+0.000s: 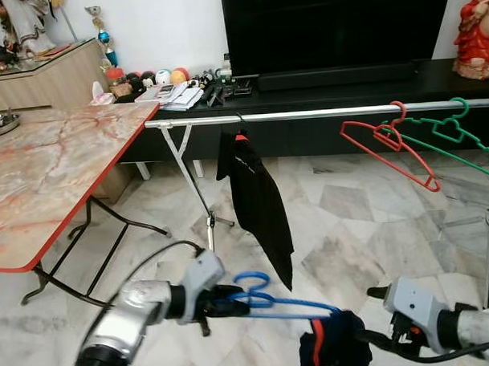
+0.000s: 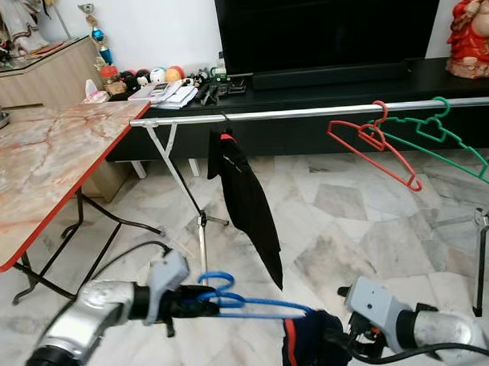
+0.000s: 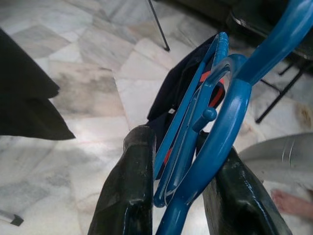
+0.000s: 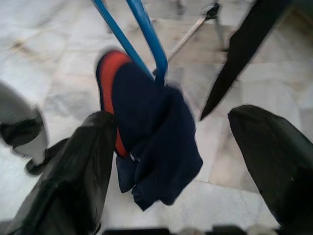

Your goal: Hang hanger

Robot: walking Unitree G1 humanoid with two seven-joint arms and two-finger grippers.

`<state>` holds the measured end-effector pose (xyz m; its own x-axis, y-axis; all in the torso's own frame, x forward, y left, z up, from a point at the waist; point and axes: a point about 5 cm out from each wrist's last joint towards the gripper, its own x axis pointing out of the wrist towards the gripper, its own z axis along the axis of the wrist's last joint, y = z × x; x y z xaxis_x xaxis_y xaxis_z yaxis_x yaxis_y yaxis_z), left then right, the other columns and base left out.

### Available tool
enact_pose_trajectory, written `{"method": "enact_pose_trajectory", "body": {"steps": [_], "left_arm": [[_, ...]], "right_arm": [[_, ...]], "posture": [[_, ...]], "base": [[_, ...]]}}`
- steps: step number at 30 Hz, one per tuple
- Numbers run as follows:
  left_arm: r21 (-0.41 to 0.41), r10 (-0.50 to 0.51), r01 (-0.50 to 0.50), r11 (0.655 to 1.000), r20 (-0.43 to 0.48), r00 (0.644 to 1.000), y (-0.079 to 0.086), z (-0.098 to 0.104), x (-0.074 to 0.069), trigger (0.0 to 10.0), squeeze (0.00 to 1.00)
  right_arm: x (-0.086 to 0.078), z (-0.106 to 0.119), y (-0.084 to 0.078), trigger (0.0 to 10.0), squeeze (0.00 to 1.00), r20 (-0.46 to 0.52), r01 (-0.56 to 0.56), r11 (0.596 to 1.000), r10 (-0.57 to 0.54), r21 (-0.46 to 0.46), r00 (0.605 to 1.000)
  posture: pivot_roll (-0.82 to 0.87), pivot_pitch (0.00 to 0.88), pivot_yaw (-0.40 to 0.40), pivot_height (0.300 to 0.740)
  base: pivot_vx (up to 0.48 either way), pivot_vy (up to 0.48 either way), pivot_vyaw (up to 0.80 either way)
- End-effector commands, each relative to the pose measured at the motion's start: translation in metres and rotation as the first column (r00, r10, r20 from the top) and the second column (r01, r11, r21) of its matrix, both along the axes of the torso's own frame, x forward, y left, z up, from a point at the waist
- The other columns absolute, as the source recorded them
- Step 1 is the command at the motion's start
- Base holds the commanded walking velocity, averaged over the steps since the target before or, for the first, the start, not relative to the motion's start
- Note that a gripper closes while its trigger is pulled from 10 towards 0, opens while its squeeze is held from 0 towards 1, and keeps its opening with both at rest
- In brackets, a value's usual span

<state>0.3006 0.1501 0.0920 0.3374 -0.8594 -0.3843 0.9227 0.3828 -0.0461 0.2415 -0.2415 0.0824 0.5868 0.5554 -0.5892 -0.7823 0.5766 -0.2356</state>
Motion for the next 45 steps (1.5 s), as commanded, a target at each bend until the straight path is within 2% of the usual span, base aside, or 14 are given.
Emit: {"method": "enact_pose_trajectory", "body": {"steps": [1,2,3,6,7,8,9,17,20,22,32,37,45], "left_arm": [[-0.046,0.016,-0.014,0.999,0.043,0.999,0.006,0.016,0.006,0.0,0.0],[-0.044,0.024,-0.022,0.999,0.045,0.999,0.008,0.017,0.007,0.0,0.0],[-0.042,0.028,-0.026,0.999,0.048,0.998,0.01,0.018,0.007,0.0,0.0],[-0.046,0.026,-0.024,0.999,0.048,0.999,0.015,0.022,0.006,0.0,0.0],[-0.049,0.027,-0.024,0.998,0.047,0.999,0.017,0.023,0.006,0.0,0.0],[-0.052,0.027,-0.024,0.998,0.047,0.999,0.018,0.024,0.005,0.0,0.0],[-0.064,0.024,-0.021,0.998,0.046,0.999,0.018,0.026,0.004,0.0,0.0],[-0.092,0.017,-0.012,0.996,0.059,0.998,0.023,0.037,0.006,0.0,0.0],[-0.111,-0.016,0.023,0.994,0.063,0.998,0.023,0.045,0.003,0.0,0.0],[-0.116,-0.018,0.025,0.993,0.066,0.998,0.023,0.047,0.003,0.0,0.0],[-0.13,-0.078,0.088,0.988,0.082,0.994,0.016,0.059,0.001,0.0,0.0],[-0.165,-0.1,0.114,0.98,0.094,0.991,0.012,0.068,0.0,0.0,0.0],[-0.161,-0.132,0.146,0.976,0.095,0.987,0.01,0.072,-0.003,0.0,0.0]], "right_arm": [[0.006,0.001,0.002,10.0,0.86,0.052,0.028,0.998,-0.031,0.053,0.998],[0.006,0.0,0.002,10.0,0.98,0.051,0.033,0.997,-0.036,0.065,0.998],[0.006,-0.002,0.003,10.0,1.0,0.047,0.035,0.997,-0.039,0.073,0.998],[0.003,-0.006,0.003,10.0,0.94,0.036,0.015,0.998,-0.017,0.065,0.999],[0.003,-0.006,0.004,10.0,0.36,0.045,0.007,0.998,-0.01,0.061,0.999],[0.004,-0.007,0.003,10.0,0.36,0.056,-0.002,0.998,-0.001,0.055,0.998],[0.005,-0.007,0.003,10.0,0.0,0.065,0.002,0.998,-0.006,0.059,0.998],[0.014,-0.006,-0.003,10.0,0.0,0.121,0.029,0.999,-0.033,0.04,0.992],[0.019,-0.003,-0.002,10.0,0.0,0.182,0.038,0.997,-0.051,0.073,0.982],[0.019,-0.003,-0.001,10.0,0.0,0.179,0.038,0.995,-0.054,0.095,0.982],[0.021,-0.013,0.0,10.0,0.0,0.177,0.02,0.998,-0.031,0.065,0.984],[0.026,-0.01,0.001,10.0,0.0,0.206,0.025,0.997,-0.041,0.076,0.978],[0.029,-0.01,0.002,10.0,0.0,0.224,0.021,0.994,-0.044,0.104,0.974]], "posture": [[-0.08,0.0,0.11,0.74],[-0.08,0.0,0.108,0.74],[-0.07,0.0,0.106,0.74],[-0.07,0.0,0.105,0.74],[-0.07,0.0,0.105,0.74],[-0.07,0.0,0.105,0.74],[-0.07,0.0,0.103,0.74],[-0.06,0.0,0.094,0.74],[-0.06,0.0,0.093,0.74],[-0.05,0.0,0.092,0.74],[-0.04,0.0,0.083,0.74],[-0.03,0.0,0.081,0.74],[-0.03,0.0,0.08,0.74]], "base": [[0.0,0.0,0.0],[0.0,0.0,0.0],[0.0,0.0,0.0],[0.0,0.0,0.0],[0.0,0.0,0.0],[0.0,0.0,0.0],[0.0,0.0,0.0],[0.0,0.0,0.0],[0.0,0.0,0.0],[0.0,0.0,0.0],[0.0,0.0,0.0],[0.0,0.0,0.0],[0.0,0.0,0.0]]}}
